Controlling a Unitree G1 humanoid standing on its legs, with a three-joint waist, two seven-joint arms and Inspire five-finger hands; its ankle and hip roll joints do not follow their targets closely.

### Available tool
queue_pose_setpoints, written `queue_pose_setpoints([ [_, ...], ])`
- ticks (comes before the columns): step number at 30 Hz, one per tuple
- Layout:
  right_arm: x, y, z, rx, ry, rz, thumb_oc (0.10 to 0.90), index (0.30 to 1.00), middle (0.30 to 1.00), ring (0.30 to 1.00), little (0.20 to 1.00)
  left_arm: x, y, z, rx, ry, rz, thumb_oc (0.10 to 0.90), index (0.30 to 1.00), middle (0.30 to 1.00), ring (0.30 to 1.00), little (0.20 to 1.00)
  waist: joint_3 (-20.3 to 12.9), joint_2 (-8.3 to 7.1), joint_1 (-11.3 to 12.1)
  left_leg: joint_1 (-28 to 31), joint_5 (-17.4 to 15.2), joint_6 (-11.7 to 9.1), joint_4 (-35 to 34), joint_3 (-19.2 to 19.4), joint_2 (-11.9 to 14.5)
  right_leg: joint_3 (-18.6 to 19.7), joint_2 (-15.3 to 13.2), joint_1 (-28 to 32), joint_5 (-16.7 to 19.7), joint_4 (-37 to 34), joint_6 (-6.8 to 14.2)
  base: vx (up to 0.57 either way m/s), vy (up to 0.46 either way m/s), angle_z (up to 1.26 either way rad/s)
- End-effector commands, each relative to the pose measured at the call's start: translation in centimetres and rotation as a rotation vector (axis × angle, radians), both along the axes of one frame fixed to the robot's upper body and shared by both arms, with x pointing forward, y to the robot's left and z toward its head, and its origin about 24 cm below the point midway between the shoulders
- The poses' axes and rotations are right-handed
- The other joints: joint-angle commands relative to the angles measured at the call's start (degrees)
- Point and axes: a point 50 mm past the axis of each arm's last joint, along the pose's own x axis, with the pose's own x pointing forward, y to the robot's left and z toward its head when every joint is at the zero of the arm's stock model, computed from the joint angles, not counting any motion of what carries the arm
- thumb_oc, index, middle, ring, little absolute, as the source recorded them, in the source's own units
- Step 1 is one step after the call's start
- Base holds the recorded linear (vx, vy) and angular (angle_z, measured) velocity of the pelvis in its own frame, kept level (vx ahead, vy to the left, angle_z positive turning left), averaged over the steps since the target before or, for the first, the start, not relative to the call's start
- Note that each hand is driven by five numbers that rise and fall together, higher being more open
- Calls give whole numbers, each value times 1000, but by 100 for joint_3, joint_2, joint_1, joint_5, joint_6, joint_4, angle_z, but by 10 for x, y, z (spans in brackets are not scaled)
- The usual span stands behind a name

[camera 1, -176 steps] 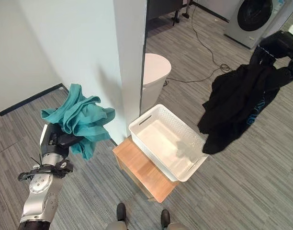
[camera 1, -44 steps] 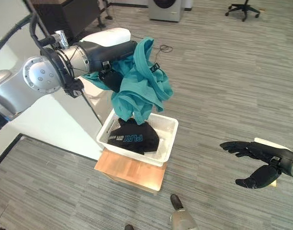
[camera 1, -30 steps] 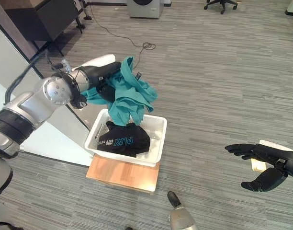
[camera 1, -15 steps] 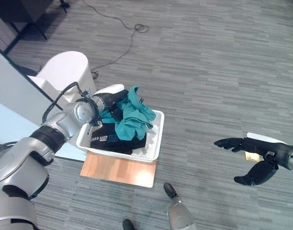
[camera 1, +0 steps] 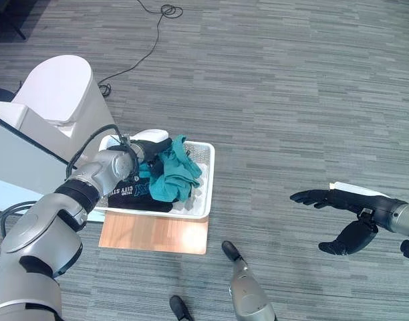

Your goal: Pick up bed clothes into laundry basket.

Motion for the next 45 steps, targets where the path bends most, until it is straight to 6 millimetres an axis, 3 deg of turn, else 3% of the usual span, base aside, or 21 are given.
queue_pose_setpoints([
  [1, 9, 6, 43, -31, -217, 53, 800, 900, 900, 900, 900, 12, 12, 62, -42, -223, 51, 477, 415, 415, 415, 415, -243, -49, 91, -142, 263, -183, -2, -115, 438, -252, -430, 188, -366, 100, 474, 0, 0, 0],
  [2, 9, 5, 40, -27, -214, 45, 800, 900, 900, 900, 900, 12, 12, 63, -55, -228, 53, 800, 900, 900, 900, 900, -245, -37, 86, -148, 259, -183, -2, -121, 438, -261, -434, 196, -366, 92, 474, 0, 0, 0],
  [5, 9, 3, 40, -33, -218, 37, 800, 900, 900, 900, 900, 11, 8, 67, -49, -234, 31, 800, 900, 900, 900, 900, -254, -20, 86, -143, 253, -178, -2, -142, 429, -278, -442, 220, -371, 84, 471, 0, 0, 0],
  [7, 7, 1, 38, -26, -216, 25, 800, 900, 900, 900, 900, 8, -14, 84, 9, -296, -87, 800, 900, 900, 900, 900, -266, 7, 112, -139, 247, -174, -2, -182, 425, -325, -459, 272, -388, 76, 469, 9, -23, 2],
  [9, 1, -3, 32, -2, -195, 3, 800, 900, 900, 900, 900, -9, -46, 107, 110, -366, -302, 800, 900, 900, 900, 900, -313, 43, 217, -142, 245, -164, -2, -301, 425, -452, -503, 395, -440, 63, 462, 12, -50, 6],
  [11, -2, -5, 30, 2, -184, -8, 800, 900, 900, 900, 900, -15, -53, 113, 122, -383, -349, 800, 900, 900, 900, 900, -335, 57, 257, -141, 243, -161, -2, -343, 422, -494, -517, 430, -455, 59, 461, 19, -29, 11],
  [12, -6, -9, 28, -1, -164, -30, 800, 900, 900, 900, 900, -28, -61, 125, 125, -403, -431, 800, 900, 900, 900, 900, -401, 81, 349, -135, 238, -158, -2, -426, 421, -587, -537, 523, -482, 34, 458, 42, -48, 21],
  [17, -11, -14, 26, -11, -142, -46, 800, 900, 900, 900, 900, -58, -77, 144, 129, -433, -595, 800, 900, 900, 900, 900, -587, 76, 598, -110, 228, -160, -2, -595, 409, -826, -605, 786, -489, -79, 461, 29, -35, 31],
  [23, -16, -19, 20, 2, -118, -71, 800, 900, 900, 900, 900, -87, -78, 162, 100, -498, -685, 800, 900, 900, 900, 900, -773, -2, 846, -146, 236, -151, -2, -801, 373, -1124, -681, 1000, -494, -147, 473, 14, -18, 26],
  [28, -22, -19, 12, 108, -169, -98, 800, 900, 900, 900, 900, -100, -50, 160, -139, -498, -622, 800, 900, 900, 900, 900, -915, -139, 1140, -152, 216, -116, -2, -999, 327, -1328, -744, 1181, -569, -106, 478, 21, 6, 26],
  [29, -21, -18, 13, 98, -167, -91, 800, 900, 900, 900, 900, -102, -47, 158, -148, -498, -614, 800, 900, 900, 900, 900, -924, -92, 1091, -147, 214, -114, -2, -1005, 321, -1336, -750, 1192, -575, -107, 480, 11, 6, 9],
  [30, -22, -18, 11, 151, -212, -109, 800, 900, 900, 900, 900, -101, -40, 153, -239, -472, -583, 800, 900, 900, 900, 900, -938, -147, 1191, -154, 214, -106, -2, -1044, 314, -1366, -758, 1217, -583, -93, 476, 12, 14, 16],
  [31, -21, -19, 6, 279, -373, -175, 800, 900, 900, 900, 900, -107, -5, 126, -553, -430, -448, 800, 900, 900, 900, 900, -984, -146, 1263, -161, 189, -67, -2, -1152, 282, -1412, -768, 1277, -646, -68, 452, 23, 24, 18],
  [32, -17, -21, 1, 362, -490, -242, 800, 900, 900, 900, 900, -110, 16, 105, -741, -406, -348, 800, 900, 900, 900, 900, -1012, -149, 1303, -153, 164, -42, -2, -1172, 270, -1424, -772, 1297, -662, -73, 438, 0, 31, 20],
  [34, -5, -8, -24, 704, -655, -365, 800, 900, 900, 900, 900, -124, 41, 54, -1084, -376, -159, 800, 900, 900, 900, 900, -1025, -170, 1434, -148, 166, 10, -2, -1209, 265, -1403, -756, 1308, -671, -80, 388, -2, 32, 1],
  [35, 1, 4, -38, 845, -634, -386, 800, 900, 900, 900, 900, -131, 46, 34, -1172, -369, -86, 800, 900, 900, 900, 900, -1033, -198, 1464, -131, 151, 30, -2, -1213, 258, -1391, -754, 1323, -692, -85, 363, 12, 42, -7],
  [36, 5, 24, -64, 1140, -562, -451, 800, 900, 900, 900, 900, -140, 49, -8, -1384, -344, 68, 800, 900, 900, 900, 900, -1023, -239, 1522, -120, 129, 70, -2, -1221, 249, -1359, -751, 1327, -720, -80, 327, 33, 41, 4],
  [37, 5, 34, -78, 1172, -518, -467, 800, 900, 900, 900, 900, -147, 53, -28, -1433, -324, 160, 800, 900, 900, 900, 900, -1036, -260, 1565, -88, 60, 88, -2, -1209, 237, -1334, -748, 1344, -770, -72, 302, 18, 48, 12],
  [40, 4, 80, -118, 1528, -269, -530, 800, 900, 900, 900, 900, -175, 50, -91, -1664, -296, 469, 800, 900, 900, 900, 900, -982, -324, 1730, -45, 29, 142, -2, -1189, 241, -1242, -708, 1341, -819, -39, 215, -10, 39, 11],
  [42, 0, 107, -134, 1729, -120, -585, 800, 900, 900, 900, 900, -188, 36, -119, -1878, -269, 637, 800, 900, 900, 900, 900, -941, -359, 1820, -28, 40, 162, -2, -1199, 251, -1229, -685, 1346, -832, -24, 183, -43, 14, 0],
  [45, -9, 123, -144, 1776, -5, -588, 800, 900, 900, 900, 900, -197, 26, -132, -1989, -256, 718, 800, 900, 900, 900, 900, -870, -405, 1925, -45, 69, 162, 13, -1242, 273, -1247, -670, 1361, -867, -12, 173, -49, 4, 3],
])
